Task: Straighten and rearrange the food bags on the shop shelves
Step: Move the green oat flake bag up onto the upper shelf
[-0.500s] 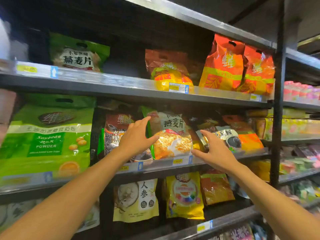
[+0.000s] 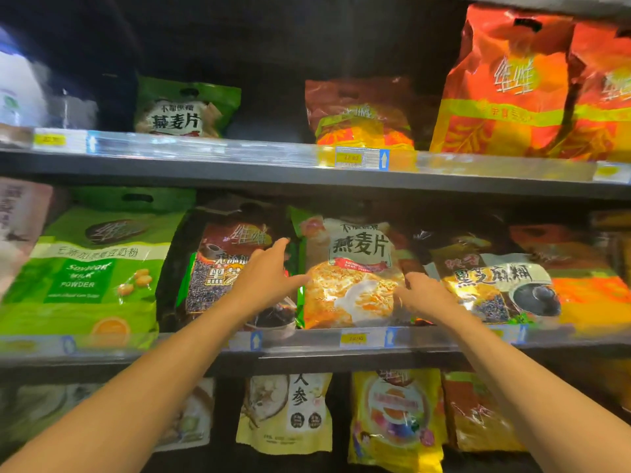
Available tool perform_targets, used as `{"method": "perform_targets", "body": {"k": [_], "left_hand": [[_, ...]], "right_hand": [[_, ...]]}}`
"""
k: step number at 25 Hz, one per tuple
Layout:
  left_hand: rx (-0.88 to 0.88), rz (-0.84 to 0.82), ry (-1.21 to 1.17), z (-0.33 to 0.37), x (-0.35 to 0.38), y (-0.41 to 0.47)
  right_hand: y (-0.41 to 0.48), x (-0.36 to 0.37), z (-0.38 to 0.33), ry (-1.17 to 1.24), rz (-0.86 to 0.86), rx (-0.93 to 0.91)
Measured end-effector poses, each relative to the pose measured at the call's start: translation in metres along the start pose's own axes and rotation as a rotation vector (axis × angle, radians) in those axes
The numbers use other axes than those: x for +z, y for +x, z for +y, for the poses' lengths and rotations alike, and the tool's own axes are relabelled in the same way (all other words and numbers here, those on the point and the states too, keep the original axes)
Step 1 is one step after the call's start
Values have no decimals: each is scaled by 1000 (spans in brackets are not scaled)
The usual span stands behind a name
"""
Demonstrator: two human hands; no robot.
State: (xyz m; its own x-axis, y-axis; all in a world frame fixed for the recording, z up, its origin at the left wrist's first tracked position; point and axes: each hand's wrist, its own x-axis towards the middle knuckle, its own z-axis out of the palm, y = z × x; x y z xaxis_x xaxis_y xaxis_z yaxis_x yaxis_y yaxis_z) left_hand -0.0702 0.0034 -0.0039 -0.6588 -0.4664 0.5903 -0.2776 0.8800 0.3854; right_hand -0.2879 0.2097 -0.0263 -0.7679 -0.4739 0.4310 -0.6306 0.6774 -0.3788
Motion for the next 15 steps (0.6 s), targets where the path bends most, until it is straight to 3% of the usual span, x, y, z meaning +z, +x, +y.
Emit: {"method": "perform_targets", "body": {"k": [6,12,15], "left_hand": [[-18,-5,-54,12,7,15],[-278,-161,-701,38,37,47],[-391,-247,-865,40,58,59]], "right_hand": [[9,-7,32,75,103,-107],[-6,-27,60,179,74,-123],[-10,-26,63,214,25,-128]]}}
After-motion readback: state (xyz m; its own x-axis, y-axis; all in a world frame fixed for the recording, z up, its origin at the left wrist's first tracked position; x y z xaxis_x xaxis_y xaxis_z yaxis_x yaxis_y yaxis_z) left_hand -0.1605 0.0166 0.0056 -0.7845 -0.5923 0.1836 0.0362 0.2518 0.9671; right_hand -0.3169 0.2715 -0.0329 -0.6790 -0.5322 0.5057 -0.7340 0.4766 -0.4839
